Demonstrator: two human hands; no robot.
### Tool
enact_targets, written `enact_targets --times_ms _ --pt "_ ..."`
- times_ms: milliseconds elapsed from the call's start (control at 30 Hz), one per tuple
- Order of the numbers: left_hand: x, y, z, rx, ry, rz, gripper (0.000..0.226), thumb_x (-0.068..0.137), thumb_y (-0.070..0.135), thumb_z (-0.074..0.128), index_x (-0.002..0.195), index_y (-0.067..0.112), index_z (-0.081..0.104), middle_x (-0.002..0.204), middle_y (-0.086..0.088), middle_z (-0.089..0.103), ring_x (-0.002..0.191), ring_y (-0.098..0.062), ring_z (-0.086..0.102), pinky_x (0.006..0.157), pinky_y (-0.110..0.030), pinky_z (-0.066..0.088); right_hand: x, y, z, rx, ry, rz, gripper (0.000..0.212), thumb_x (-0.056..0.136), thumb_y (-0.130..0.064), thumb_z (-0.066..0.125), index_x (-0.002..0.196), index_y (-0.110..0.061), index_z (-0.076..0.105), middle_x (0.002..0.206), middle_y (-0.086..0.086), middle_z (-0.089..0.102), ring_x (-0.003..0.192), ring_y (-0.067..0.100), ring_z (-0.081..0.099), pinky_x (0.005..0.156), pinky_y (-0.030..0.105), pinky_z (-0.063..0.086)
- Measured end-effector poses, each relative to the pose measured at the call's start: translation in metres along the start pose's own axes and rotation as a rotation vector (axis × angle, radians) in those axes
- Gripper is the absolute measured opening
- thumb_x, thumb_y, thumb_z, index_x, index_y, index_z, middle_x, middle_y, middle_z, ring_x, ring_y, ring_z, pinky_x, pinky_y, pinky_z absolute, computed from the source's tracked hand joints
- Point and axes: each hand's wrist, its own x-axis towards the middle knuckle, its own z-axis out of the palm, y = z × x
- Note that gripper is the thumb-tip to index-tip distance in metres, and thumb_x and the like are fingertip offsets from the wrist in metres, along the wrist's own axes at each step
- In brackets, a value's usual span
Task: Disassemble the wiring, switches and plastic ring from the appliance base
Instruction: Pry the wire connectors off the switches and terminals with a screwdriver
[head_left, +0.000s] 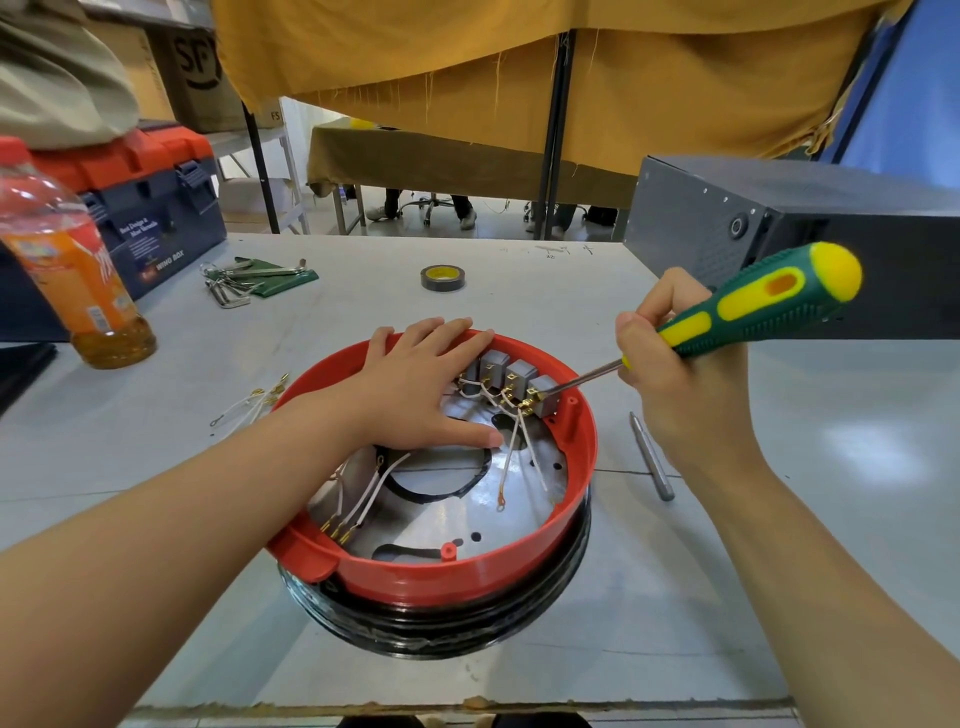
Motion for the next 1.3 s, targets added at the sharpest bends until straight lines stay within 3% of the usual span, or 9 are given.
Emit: enact_targets --times_ms 367,533,667,767,1067,1300 --pt "-0.002 0.002 -0.001 -0.041 0.012 0.001 0.103 0.065 0.082 0.043 0.149 0.039 0.002 0.16 0.008 0.0 0.146 -0.018 -0.003 0.115 -0.057 0.001 0.006 0.001 0.001 0.159 0.102 0.106 0.034 0.076 -0.01 0.051 0.051 -0.032 0.042 0.046 -0.015 0.035 0.044 0.001 0.036 0.045 0.013 0.036" --pt "-0.005 0.006 -0.006 -0.178 0.063 0.04 0.062 0.078 0.064 0.058 0.132 0.044 0.032 0.159 0.001 0.011 0.147 -0.02 0.0 0.113 -0.061 0.0 -0.003 0.006 0.005 0.197 0.177 0.197 0.027 0.074 -0.009 0.051 0.055 -0.022 0.036 0.048 -0.011 0.03 0.045 0.003 0.032 0.045 0.017 0.035" --pt "-0.005 0.008 -0.008 -0.216 0.031 0.038 0.035 0.084 0.055 0.058 0.115 0.044 0.049 0.159 -0.004 0.007 0.147 -0.02 -0.006 0.111 -0.06 -0.008 -0.001 0.0 0.005 0.148 0.116 0.085 0.034 0.078 -0.008 0.053 0.056 -0.029 0.039 0.05 -0.014 0.035 0.049 0.003 0.035 0.049 0.016 0.034" --pt "-0.004 0.009 -0.008 -0.237 0.04 0.052 0.025 0.086 0.05 0.059 0.11 0.046 0.053 0.16 -0.001 0.004 0.147 -0.017 -0.009 0.11 -0.06 -0.011 0.003 -0.003 0.002 0.121 0.099 0.032 0.029 0.08 -0.008 0.053 0.06 -0.024 0.039 0.05 -0.014 0.038 0.05 0.004 0.038 0.051 0.015 0.035" --pt "-0.005 0.011 -0.008 -0.228 0.061 0.096 0.025 0.089 0.044 0.058 0.113 0.048 0.053 0.159 0.002 0.012 0.147 -0.016 0.0 0.114 -0.056 -0.007 -0.012 -0.004 -0.002 -0.092 0.039 -0.148 0.031 0.083 -0.008 0.055 0.064 -0.025 0.038 0.058 -0.013 0.047 0.055 -0.002 0.046 0.056 0.005 0.033" --pt "-0.006 0.012 -0.01 -0.225 0.033 0.116 0.023 0.091 0.043 0.055 0.112 0.052 0.053 0.16 -0.002 0.008 0.147 -0.016 -0.003 0.115 -0.056 -0.006 -0.005 0.002 -0.002 0.066 0.097 -0.01 0.027 0.081 -0.01 0.053 0.062 -0.022 0.038 0.052 -0.011 0.038 0.049 0.005 0.04 0.051 0.015 0.034"
